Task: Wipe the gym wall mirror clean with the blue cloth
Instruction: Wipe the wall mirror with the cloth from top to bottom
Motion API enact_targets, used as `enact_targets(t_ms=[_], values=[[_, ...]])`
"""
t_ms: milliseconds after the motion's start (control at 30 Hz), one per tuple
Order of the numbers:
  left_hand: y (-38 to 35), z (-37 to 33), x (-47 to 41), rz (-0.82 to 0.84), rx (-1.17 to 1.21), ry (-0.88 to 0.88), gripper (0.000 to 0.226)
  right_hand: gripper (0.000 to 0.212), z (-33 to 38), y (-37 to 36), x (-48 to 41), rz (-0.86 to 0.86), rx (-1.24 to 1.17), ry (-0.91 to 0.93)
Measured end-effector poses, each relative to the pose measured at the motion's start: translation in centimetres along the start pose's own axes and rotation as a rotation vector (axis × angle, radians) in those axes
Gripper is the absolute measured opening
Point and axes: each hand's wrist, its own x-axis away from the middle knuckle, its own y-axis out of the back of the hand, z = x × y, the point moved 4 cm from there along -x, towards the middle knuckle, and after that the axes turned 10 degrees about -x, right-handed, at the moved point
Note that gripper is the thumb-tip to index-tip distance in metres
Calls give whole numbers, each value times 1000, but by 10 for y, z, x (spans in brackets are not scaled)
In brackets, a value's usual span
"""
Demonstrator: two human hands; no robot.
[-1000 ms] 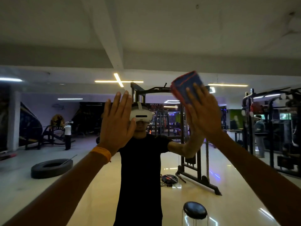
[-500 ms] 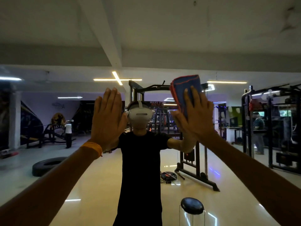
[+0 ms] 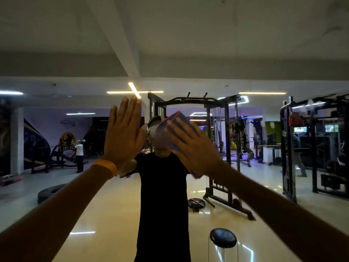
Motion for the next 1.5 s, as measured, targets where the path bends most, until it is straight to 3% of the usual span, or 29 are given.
enact_targets(t_ms=[67, 167, 233, 267, 367, 433, 500, 567, 633, 700, 767, 833, 900, 967, 1000, 1067, 1100, 1200, 1267, 1333, 1400, 1467, 1500], values=[[0, 1, 1, -5, 2, 4, 71, 58, -55, 17, 2, -32, 12, -38], [-1, -1, 1, 4, 0, 11, 71, 55, -143, 54, 10, -308, -99, -633], [0, -1, 1, 10, -11, 13, 71, 56, -119, 47, -1, -380, -120, -784], [0, -2, 1, 10, -17, 12, 72, 54, -88, 35, -11, -324, -143, -723], [2, -2, 1, 4, -13, 6, 71, 60, 1, 1, -7, -3, -70, -109], [1, 1, 0, 4, -8, -3, 72, 60, -35, 10, 8, 10, 34, 39], [3, 2, 0, 7, -4, -11, 73, 54, -107, 30, 23, -164, 32, -187], [9, 0, -4, 0, -4, -9, 74, 62, -170, 61, 42, -308, -54, -596], [16, -5, -13, -12, -23, -9, 74, 62, -162, 60, 38, -377, -97, -774], [17, -16, -27, 10, 6, -14, 74, 61, -104, 36, 18, -335, -23, -624], [13, -27, -40, 37, 32, -22, 74, 70, -51, 15, 11, -187, 3, -251], [7, -33, -46, 36, 24, -12, 73, 69, -66, 15, 22, -104, 82, -45], [3, -34, -45, 26, 14, 3, 72, 61, -118, 29, 34, -194, 73, -144], [2, -36, -43, 15, 0, 6, 72, 54, -174, 55, 43, -362, 19, -485], [3, -37, -43, 10, -3, 3, 72, 59, -186, 66, 43, -440, -42, -662], [4, -38, -43, -7, 0, 0, 72, 59, -163, 63, 25, -506, -75, -805], [4, -38, -43, -15, 2, -2, 72, 55, -136, 53, 10, -431, -73, -766], [3, -36, -42, -23, 13, -5, 72, 63, -64, 17, -6, -160, -15, -240], [3, -34, -42, -25, 16, -10, 72, 61, -92, 26, -3, -142, 4, -68], [3, -34, -42, -28, 6, -11, 71, 54, -152, 49, -6, -253, 38, -191], [1, -35, -42, -37, -4, -13, 70, 62, -209, 78, -5, -359, -11, -535], [2, -37, -42, -42, -21, -11, 70, 66, -207, 83, -14, -399, -94, -762], [2, -37, -43, -41, -23, -5, 70, 63, -184, 76, -23, -391, -74, -756]])
